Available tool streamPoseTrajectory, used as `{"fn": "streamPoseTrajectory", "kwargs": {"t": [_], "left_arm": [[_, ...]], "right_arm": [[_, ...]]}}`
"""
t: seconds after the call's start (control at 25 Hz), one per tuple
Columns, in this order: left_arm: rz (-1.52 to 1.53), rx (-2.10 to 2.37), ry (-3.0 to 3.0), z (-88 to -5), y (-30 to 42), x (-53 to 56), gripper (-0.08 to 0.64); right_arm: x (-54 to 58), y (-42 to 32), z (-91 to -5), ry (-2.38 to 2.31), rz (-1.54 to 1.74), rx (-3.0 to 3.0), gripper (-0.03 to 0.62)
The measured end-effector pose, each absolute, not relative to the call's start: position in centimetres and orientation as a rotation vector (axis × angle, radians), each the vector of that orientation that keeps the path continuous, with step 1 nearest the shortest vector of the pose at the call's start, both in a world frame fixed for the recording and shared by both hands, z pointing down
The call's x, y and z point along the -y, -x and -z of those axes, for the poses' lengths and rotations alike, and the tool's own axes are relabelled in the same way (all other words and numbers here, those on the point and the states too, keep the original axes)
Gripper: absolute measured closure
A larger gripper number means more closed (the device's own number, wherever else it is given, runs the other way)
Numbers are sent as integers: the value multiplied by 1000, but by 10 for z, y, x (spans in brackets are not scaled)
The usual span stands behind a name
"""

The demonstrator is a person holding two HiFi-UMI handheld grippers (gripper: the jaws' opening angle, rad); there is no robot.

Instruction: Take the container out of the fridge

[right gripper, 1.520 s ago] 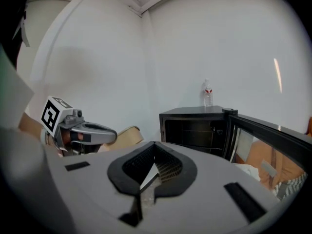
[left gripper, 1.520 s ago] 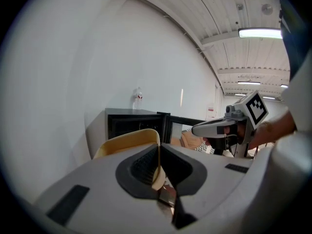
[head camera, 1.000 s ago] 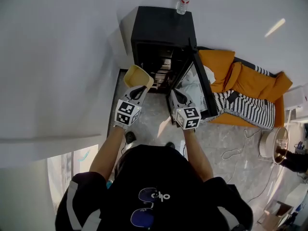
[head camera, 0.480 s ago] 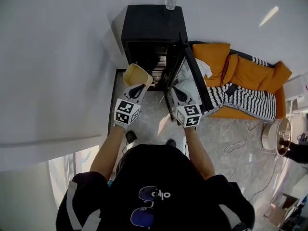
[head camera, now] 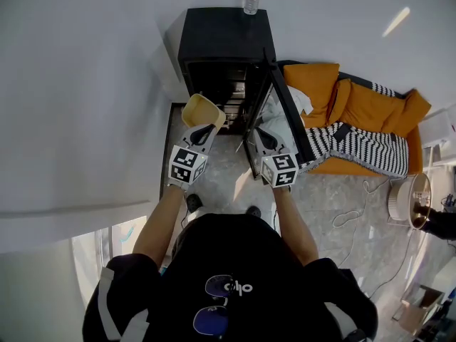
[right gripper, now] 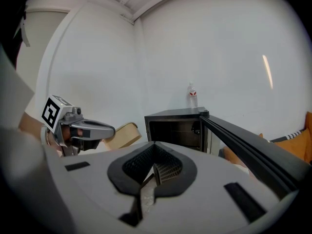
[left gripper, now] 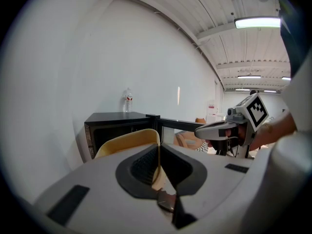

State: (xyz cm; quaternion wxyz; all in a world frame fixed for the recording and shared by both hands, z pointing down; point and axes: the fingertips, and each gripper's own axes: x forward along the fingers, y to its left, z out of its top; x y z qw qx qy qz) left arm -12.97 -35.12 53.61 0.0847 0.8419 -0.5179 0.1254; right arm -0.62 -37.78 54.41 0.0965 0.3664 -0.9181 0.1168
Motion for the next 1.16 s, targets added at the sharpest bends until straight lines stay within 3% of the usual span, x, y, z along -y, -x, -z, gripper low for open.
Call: {"fn": "streamPoseTrajectory", "kwargs": {"t": [1.16], "left_arm": [[-385,1549,-2510,-536,129,327,540]], "right_arm": [[351,1,-547,-1074,-352,2728,584]]}}
